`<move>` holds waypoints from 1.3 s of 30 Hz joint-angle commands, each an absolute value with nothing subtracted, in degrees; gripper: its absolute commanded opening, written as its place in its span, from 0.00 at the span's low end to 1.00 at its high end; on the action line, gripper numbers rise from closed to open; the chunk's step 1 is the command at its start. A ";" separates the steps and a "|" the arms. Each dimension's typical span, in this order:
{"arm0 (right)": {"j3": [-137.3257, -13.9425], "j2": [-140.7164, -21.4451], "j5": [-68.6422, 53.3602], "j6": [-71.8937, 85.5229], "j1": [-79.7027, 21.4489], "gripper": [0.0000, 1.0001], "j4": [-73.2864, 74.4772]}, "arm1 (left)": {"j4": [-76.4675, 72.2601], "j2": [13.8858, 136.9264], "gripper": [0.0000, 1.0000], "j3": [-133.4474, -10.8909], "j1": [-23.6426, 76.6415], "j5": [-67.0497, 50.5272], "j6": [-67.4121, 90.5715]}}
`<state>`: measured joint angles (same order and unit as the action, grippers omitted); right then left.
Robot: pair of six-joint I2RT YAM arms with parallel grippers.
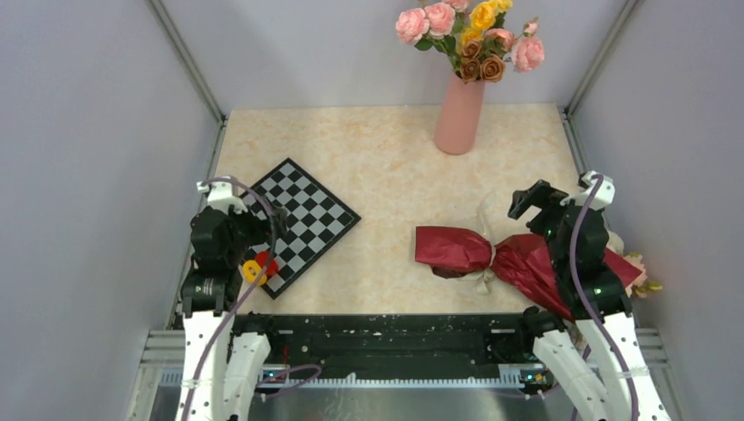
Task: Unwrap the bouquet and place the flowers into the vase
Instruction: Move the fake flower to the center of the board.
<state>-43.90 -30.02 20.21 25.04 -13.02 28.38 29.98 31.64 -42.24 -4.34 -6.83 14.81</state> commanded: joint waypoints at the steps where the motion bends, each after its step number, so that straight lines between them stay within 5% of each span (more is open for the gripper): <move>1: -46.14 -29.64 16.01 23.86 -13.53 0.99 27.51 | 26.65 34.48 0.99 -42.67 4.04 -10.63 15.10; 10: -46.96 -27.78 9.46 23.18 -13.54 0.99 29.04 | 4.24 41.77 0.99 -38.48 23.77 -17.83 18.85; 20: -49.03 -22.10 16.00 23.51 -13.55 0.99 27.53 | -13.53 74.13 0.99 -49.77 50.45 -16.51 -0.84; 27: -51.68 -16.54 20.67 22.78 -13.57 0.99 29.22 | -20.44 96.08 0.99 -62.07 55.28 -22.03 -8.87; 39: -56.37 -12.36 25.32 19.50 -13.61 0.99 33.77 | -17.63 115.71 0.99 -83.15 57.37 -32.78 -17.84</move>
<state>-54.19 -12.73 23.14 21.39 -13.04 31.79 -16.08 112.92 -77.67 56.38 -27.24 -13.56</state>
